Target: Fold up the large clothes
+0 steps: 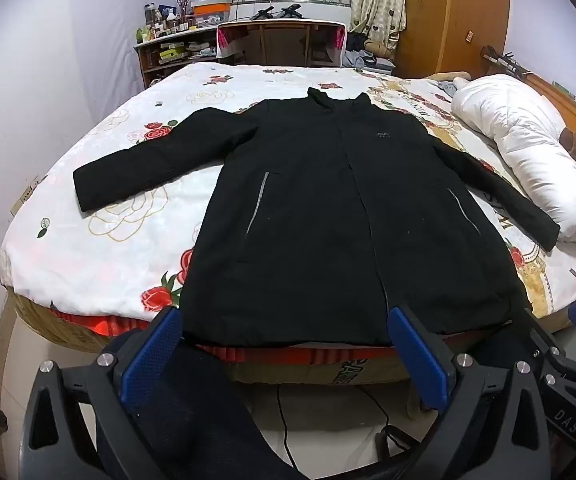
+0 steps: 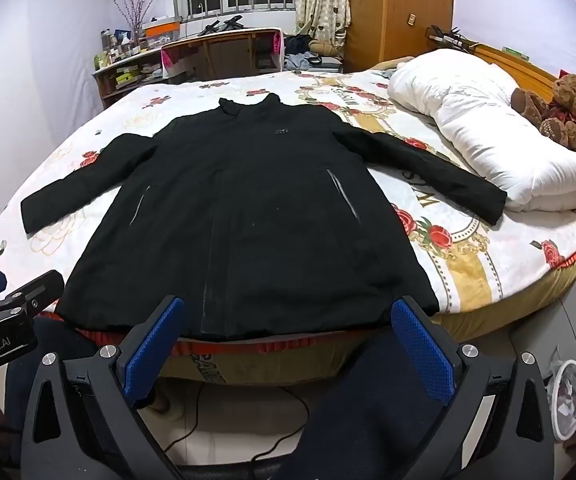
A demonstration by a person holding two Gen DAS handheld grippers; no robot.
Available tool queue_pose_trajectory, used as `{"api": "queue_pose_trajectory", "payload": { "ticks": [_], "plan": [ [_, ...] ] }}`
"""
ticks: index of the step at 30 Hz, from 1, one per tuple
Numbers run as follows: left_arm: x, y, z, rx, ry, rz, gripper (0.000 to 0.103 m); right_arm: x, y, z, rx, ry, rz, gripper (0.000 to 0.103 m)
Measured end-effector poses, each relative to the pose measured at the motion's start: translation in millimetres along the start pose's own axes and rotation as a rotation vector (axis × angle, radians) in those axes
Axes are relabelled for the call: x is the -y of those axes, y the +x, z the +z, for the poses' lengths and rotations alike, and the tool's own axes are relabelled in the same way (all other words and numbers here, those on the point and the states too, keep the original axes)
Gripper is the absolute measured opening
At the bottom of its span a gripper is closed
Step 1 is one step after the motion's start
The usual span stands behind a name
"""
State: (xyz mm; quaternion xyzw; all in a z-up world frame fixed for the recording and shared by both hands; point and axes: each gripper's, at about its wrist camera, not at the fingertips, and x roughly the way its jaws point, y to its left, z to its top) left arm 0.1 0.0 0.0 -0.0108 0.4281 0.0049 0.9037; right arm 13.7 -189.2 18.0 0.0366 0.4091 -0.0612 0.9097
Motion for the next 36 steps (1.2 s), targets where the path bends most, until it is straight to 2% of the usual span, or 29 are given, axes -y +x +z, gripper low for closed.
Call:
{"api": "queue_pose_trajectory", "payload": {
  "ticks": [12, 36],
  "plan": [
    [-5.2, 0.4, -5.3, 0.016, 0.003, 0.012, 0.103, 2.2, -1.9, 2.1, 0.026, -0.006, -0.02, 0.103],
    [-5.2, -7.9, 5.0, 0.046, 0.01, 0.035, 0.103, -3.9, -4.7, 5.4, 0.052, -0.042, -0.037, 0.103]
  ]
}}
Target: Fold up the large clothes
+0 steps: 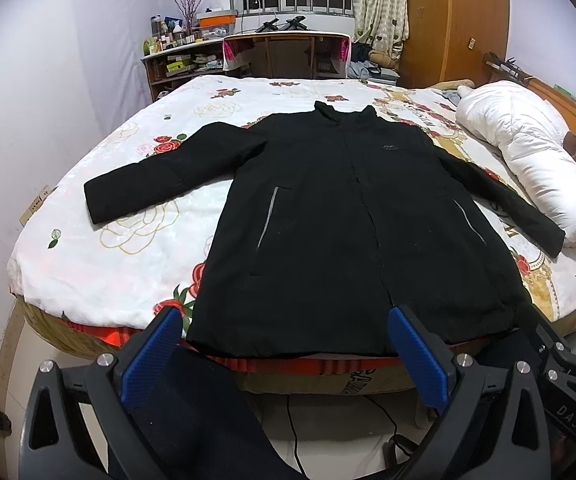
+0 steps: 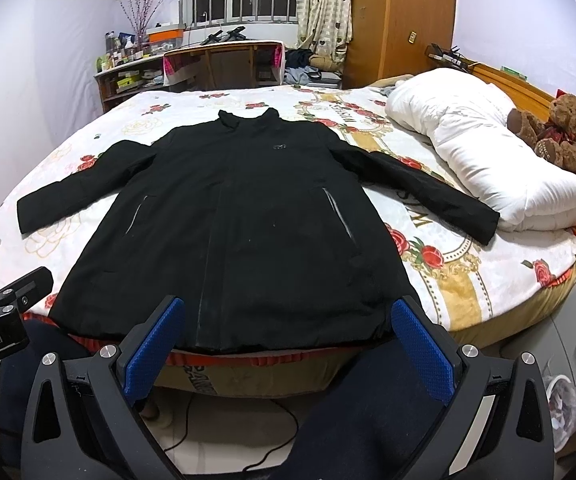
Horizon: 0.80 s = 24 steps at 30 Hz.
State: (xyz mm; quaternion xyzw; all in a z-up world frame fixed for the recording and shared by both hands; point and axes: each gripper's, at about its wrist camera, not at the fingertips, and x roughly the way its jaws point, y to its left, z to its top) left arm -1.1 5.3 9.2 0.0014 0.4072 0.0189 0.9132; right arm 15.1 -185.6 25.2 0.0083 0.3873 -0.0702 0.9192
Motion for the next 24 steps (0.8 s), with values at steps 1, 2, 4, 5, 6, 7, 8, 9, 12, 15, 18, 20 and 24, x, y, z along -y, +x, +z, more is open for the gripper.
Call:
{"api": "queue_pose_trajectory", "payload": {
  "ticks": [1, 2, 4, 5, 6, 7, 8, 9, 12, 15, 18, 20, 24],
  "plan": [
    [0.8, 0.3, -0.2, 0.002, 0.001, 0.001, 0.103, -0.2, 0.0, 0.0, 0.0, -0.001, -0.001, 0.103],
    [1.0, 0.9, -0.1, 0.001, 0.002, 0.003, 0.103, -0.5, 0.4, 0.3, 0.0, -0.005, -0.004, 0.103],
    [1.2, 2.5, 0.0, -0.001, 0.003, 0.004, 0.103, -1.4, 1.2, 0.8, -0.001, -0.008, -0.006, 0.103],
    [1.2, 3.2, 0.0, -0.004, 0.004, 0.005, 0.103, -1.9, 1.7, 1.4, -0.002, -0.011, -0.006, 0.103],
    [1.3, 3.2, -0.2, -0.005, 0.003, 0.005, 0.103, -2.1, 2.2, 1.7, -0.002, -0.012, -0.006, 0.103],
    [1.0, 3.7, -0.1, -0.006, 0.002, 0.005, 0.103, -2.8, 2.3, 1.9, -0.002, -0.014, -0.007, 0.103],
    [0.9, 4.3, 0.0, -0.009, 0.0, 0.005, 0.103, -3.2, 2.5, 2.1, -0.002, -0.016, -0.007, 0.103],
    [0.4, 4.8, -0.1, -0.01, -0.002, 0.005, 0.103, -3.7, 2.9, 2.3, -0.003, -0.016, -0.007, 0.103],
    [-0.1, 6.4, -0.4, -0.015, -0.004, 0.006, 0.103, -3.8, 3.0, 2.2, -0.003, -0.015, -0.007, 0.103],
    [-0.2, 6.9, 0.1, -0.016, -0.005, 0.005, 0.103, -3.7, 3.3, 1.8, -0.002, -0.015, -0.008, 0.103],
    [-0.4, 7.0, 0.1, -0.016, -0.005, 0.005, 0.103, -3.6, 3.3, 2.1, -0.002, -0.015, -0.008, 0.103],
    [-0.6, 7.1, 0.1, -0.016, -0.005, 0.005, 0.103, -3.4, 3.6, 1.9, -0.002, -0.015, -0.009, 0.103],
    [-1.2, 7.9, 0.2, -0.014, -0.005, 0.005, 0.103, -3.5, 3.6, 2.2, -0.002, -0.015, -0.009, 0.103]
  ]
}}
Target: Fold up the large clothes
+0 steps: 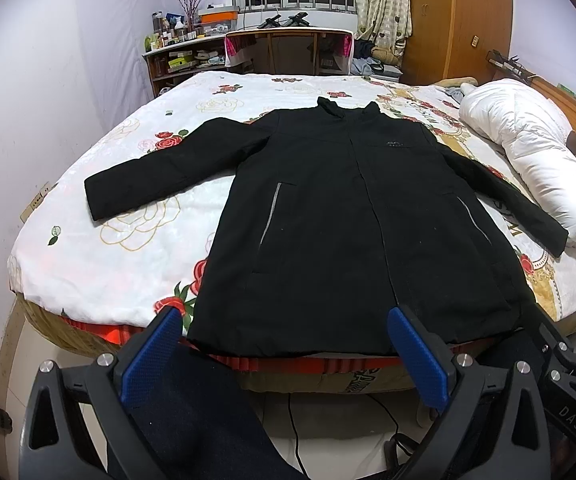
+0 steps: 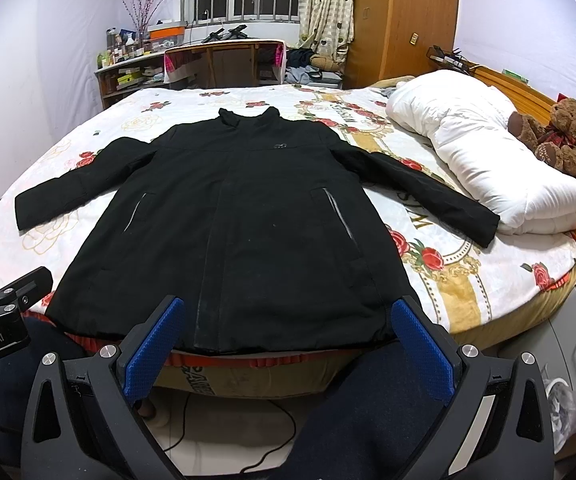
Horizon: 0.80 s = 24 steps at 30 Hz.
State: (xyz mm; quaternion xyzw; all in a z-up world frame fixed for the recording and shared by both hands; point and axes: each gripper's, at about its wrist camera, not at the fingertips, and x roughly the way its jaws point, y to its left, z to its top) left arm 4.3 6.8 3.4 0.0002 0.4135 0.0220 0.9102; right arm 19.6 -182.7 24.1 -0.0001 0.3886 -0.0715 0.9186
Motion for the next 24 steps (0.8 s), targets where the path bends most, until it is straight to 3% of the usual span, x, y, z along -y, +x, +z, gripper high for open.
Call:
{"api": "queue_pose_trajectory", "payload": {
  "ticks": [24],
  "plan": [
    [-1.7, 0.8, -0.2, 0.001, -0.001, 0.001, 0.103, 1.1, 0.4, 0.0, -0.003, -0.005, -0.004, 0.103]
  ]
}}
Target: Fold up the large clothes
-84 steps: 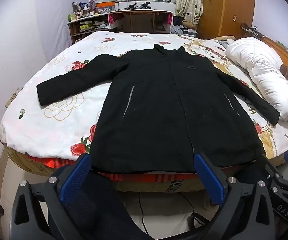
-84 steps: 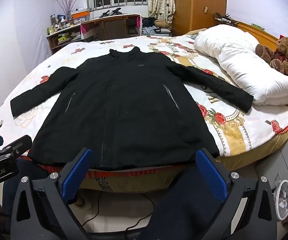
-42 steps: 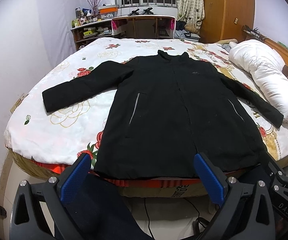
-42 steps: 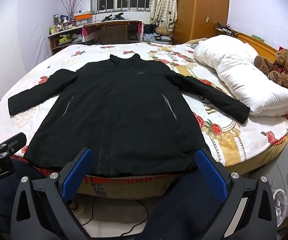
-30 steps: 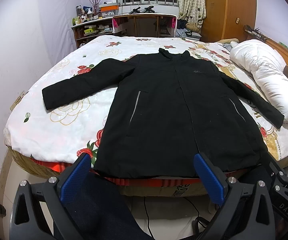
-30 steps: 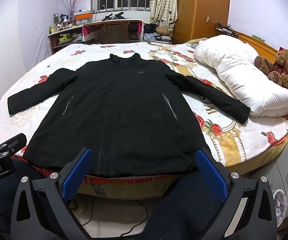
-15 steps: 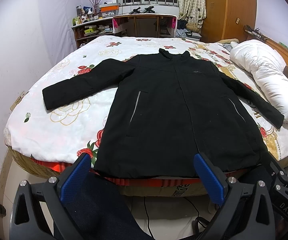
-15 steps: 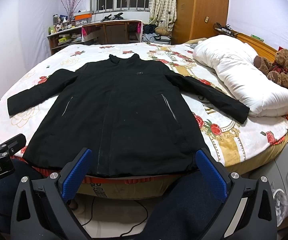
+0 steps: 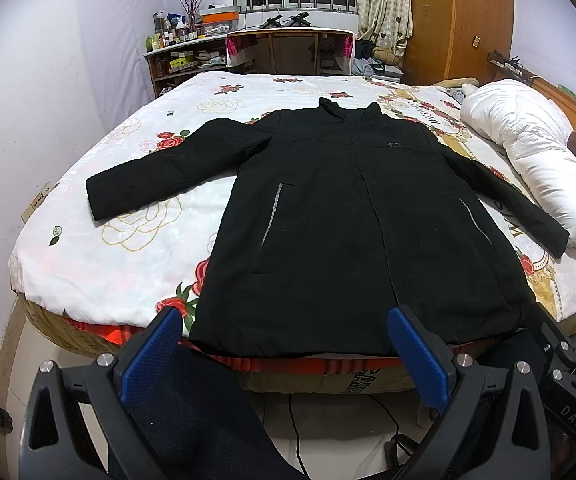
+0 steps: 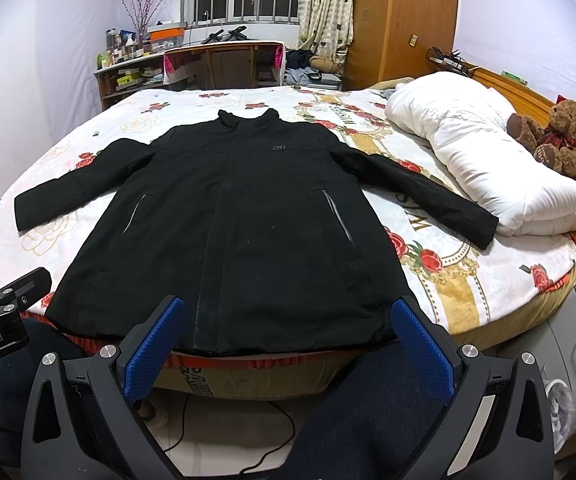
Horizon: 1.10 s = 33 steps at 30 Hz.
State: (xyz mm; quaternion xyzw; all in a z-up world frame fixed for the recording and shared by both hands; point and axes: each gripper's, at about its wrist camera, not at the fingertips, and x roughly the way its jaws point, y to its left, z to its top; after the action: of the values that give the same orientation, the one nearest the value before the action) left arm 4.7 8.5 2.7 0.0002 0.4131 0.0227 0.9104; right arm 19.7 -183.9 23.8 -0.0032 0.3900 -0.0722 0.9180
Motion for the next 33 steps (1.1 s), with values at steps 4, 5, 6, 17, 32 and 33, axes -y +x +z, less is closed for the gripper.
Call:
{"api": "queue_pose_trajectory", "payload": {
  "ticks": [4, 5, 6, 17, 32, 33],
  "plan": [
    [-0.4, 0.1, -0.2, -0.001, 0.0, 0.001, 0.103, -0.2, -0.4, -0.4, 0.0, -0.001, 0.0, 0.103],
    [-0.6, 0.0, -0.2, 0.0, 0.0, 0.003, 0.103, -0.1, -0.4, -0.5, 0.001, -0.001, 0.0, 0.103],
    [-0.7, 0.3, -0.2, 0.0, -0.001, 0.002, 0.103, -0.1, -0.2, -0.3, 0.001, -0.001, 0.0, 0.103],
    [-5.3, 3.3, 3.8, -0.004, -0.008, -0.005, 0.103, 2.6, 2.3, 3.4, 0.004, -0.006, 0.013, 0.103],
    [-158.8, 33.8, 60.6, 0.052, -0.211, 0.12, 0.103, -109.7, 80.8, 110.4, 0.155, -0.294, 0.268, 0.103],
    [-168.7, 37.4, 63.2, 0.053, -0.211, 0.148, 0.103, -123.7, 90.9, 117.0, 0.148, -0.32, 0.3, 0.103]
  ]
}}
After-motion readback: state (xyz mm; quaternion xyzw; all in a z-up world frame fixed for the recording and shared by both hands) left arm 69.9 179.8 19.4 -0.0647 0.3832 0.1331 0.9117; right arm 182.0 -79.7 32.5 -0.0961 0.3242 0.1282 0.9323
